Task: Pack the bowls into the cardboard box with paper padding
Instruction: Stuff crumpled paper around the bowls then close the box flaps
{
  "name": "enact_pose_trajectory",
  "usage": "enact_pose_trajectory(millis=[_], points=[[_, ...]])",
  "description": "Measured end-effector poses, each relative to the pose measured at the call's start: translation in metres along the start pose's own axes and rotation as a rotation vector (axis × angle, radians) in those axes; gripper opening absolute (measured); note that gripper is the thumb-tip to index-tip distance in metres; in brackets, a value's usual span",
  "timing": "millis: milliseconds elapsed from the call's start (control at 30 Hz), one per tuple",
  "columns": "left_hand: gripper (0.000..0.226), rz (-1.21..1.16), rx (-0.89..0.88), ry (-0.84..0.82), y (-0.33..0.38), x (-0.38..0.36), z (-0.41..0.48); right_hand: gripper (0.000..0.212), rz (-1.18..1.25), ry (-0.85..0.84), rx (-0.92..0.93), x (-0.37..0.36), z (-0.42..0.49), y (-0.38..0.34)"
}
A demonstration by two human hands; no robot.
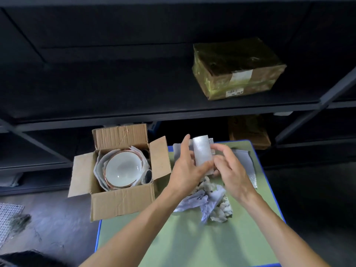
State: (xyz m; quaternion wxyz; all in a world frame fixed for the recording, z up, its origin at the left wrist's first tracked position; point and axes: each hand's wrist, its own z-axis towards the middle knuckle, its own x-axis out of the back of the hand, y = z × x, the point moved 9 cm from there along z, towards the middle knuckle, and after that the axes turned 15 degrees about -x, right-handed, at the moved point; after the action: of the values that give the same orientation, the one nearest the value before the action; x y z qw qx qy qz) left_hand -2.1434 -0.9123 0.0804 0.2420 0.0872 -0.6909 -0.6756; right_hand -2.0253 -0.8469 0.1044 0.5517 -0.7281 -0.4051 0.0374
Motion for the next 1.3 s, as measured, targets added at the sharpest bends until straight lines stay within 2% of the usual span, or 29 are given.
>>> enact_pose_trajectory(millis=[67, 100, 200, 300, 433, 533, 567, 700, 800, 867, 1033, 1133, 1233, 1300], points=[[0.089, 0.047, -0.04, 0.022, 0.012, 0.01, -0.006, 0.012, -0.044, 0.022, 0.018, -0.005, 0.002, -0.016], [0.078, 0.054, -0.06, 0.035, 0.016, 0.016, -0.008, 0.01, -0.113, 0.039, 0.048, -0.01, 0.004, -0.023], [0.044, -0.007, -0.08, 0.075, 0.018, 0.034, -0.014, 0.023, -0.254, 0.072, 0.081, -0.023, 0.007, -0.035], [0.032, -0.06, -0.077, 0.131, 0.018, 0.062, -0.022, 0.024, -0.283, 0.037, 0.11, -0.044, 0.006, -0.047], [0.026, -0.147, -0.037, 0.208, 0.008, 0.095, -0.031, 0.01, -0.251, -0.03, 0.11, -0.07, 0.003, -0.065], [0.028, -0.181, -0.001, 0.242, 0.005, 0.116, -0.034, 0.044, -0.149, -0.045, 0.077, -0.082, -0.002, -0.077], [0.029, -0.203, -0.002, 0.243, 0.005, 0.122, -0.035, 0.049, -0.132, -0.035, 0.075, -0.085, -0.002, -0.081], [0.035, -0.206, -0.032, 0.212, 0.005, 0.142, -0.035, 0.027, -0.162, -0.051, 0.115, -0.098, -0.002, -0.093], [0.016, -0.089, -0.059, 0.179, 0.002, 0.157, -0.027, 0.026, -0.231, -0.032, 0.131, -0.105, -0.004, -0.1], [0.007, -0.14, -0.063, 0.175, 0.005, 0.161, -0.021, 0.027, -0.233, 0.027, 0.145, -0.102, -0.005, -0.106], [0.014, -0.276, -0.089, 0.15, 0.008, 0.165, -0.008, 0.016, 0.029, 0.053, 0.023, -0.098, 0.001, -0.113], [0.014, -0.013, -0.088, 0.078, -0.006, 0.17, 0.001, 0.013, -0.267, 0.2, 0.038, -0.097, 0.004, -0.12], [0.018, 0.301, -0.089, -0.046, -0.025, 0.172, 0.006, 0.028, -0.53, 0.248, 0.062, -0.106, 0.005, -0.12], [0.022, 0.527, -0.177, -0.163, -0.031, 0.168, 0.006, 0.036, -0.634, 0.279, 0.092, -0.113, 0.006, -0.121]])
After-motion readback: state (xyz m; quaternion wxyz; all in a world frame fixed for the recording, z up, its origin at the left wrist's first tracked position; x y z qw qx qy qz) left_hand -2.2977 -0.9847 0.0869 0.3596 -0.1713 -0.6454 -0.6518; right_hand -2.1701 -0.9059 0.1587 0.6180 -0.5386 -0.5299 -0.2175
